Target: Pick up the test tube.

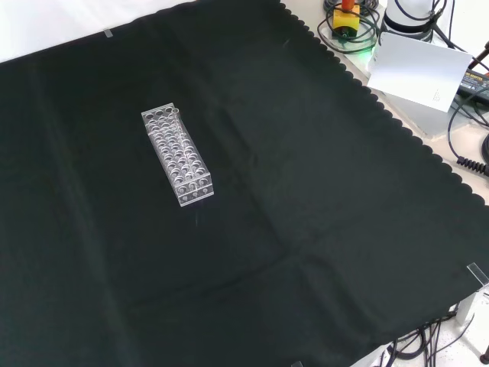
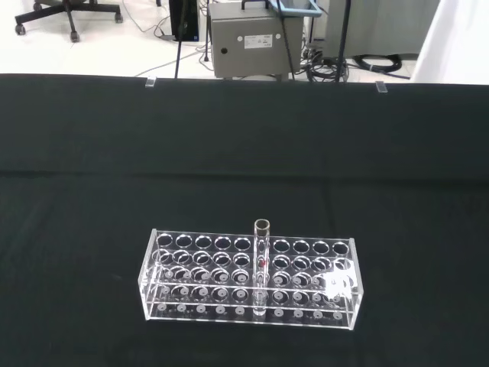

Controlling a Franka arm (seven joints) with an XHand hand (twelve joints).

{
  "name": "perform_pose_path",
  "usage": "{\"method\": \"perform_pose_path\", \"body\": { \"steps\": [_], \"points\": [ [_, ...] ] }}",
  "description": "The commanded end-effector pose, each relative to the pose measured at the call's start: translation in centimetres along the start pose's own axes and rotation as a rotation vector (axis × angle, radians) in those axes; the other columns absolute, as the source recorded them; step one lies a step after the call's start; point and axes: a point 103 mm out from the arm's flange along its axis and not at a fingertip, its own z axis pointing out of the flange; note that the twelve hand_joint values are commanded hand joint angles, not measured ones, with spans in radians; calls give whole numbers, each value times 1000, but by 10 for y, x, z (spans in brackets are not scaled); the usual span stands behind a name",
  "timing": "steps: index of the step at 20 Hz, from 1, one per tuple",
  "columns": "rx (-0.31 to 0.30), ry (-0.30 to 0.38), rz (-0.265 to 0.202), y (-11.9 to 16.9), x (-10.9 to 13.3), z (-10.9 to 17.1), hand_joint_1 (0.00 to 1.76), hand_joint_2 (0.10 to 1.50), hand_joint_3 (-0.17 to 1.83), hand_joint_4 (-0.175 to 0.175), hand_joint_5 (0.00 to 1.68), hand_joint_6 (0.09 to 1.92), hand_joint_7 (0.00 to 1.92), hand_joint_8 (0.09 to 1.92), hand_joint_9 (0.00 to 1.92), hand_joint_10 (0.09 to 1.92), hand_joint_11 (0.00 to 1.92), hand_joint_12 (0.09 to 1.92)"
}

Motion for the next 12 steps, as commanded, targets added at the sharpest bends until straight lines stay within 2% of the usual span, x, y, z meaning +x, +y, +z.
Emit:
{"method": "perform_pose_path", "body": {
  "steps": [1, 9, 12],
  "points": [
    [0, -7, -39, 38, -4, 5, 535, 836, 369, -30, 29, 87, 0, 421, 0, 580, 0, 1270],
    [51, -13, -39, 85, -18, 24, 566, 829, 373, -44, 124, 87, 0, 721, 0, 790, 0, 1391],
    [68, -15, -37, 102, -23, 34, 589, 823, 386, -54, 177, 87, 72, 795, 19, 900, 0, 1454]
  ]
}}
